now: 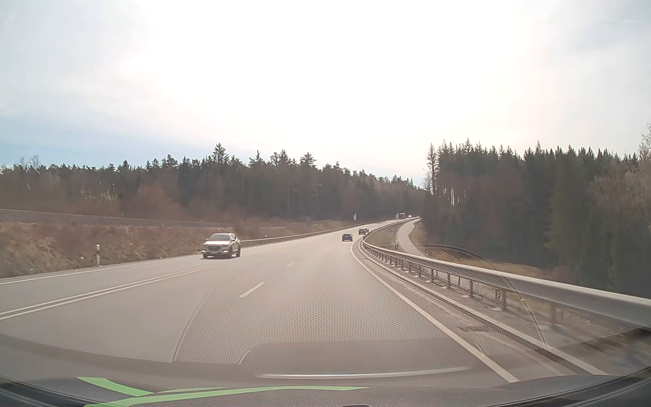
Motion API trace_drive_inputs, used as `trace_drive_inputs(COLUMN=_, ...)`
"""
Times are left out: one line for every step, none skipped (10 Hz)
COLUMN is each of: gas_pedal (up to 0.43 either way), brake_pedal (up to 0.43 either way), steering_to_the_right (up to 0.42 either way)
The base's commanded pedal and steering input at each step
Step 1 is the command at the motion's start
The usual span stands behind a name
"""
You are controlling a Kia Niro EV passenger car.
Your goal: Follow the waypoints while adhering to traffic rules and regulations
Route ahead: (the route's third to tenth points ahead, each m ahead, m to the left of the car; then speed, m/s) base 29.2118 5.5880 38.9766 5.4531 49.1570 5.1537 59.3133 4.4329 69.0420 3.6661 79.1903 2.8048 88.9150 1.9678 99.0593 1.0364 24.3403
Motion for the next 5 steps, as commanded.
trace_drive_inputs(gas_pedal=0.157, brake_pedal=0.0, steering_to_the_right=0.007)
trace_drive_inputs(gas_pedal=0.169, brake_pedal=0.0, steering_to_the_right=0.007)
trace_drive_inputs(gas_pedal=0.169, brake_pedal=0.0, steering_to_the_right=0.007)
trace_drive_inputs(gas_pedal=0.177, brake_pedal=0.0, steering_to_the_right=0.007)
trace_drive_inputs(gas_pedal=0.177, brake_pedal=0.0, steering_to_the_right=0.007)
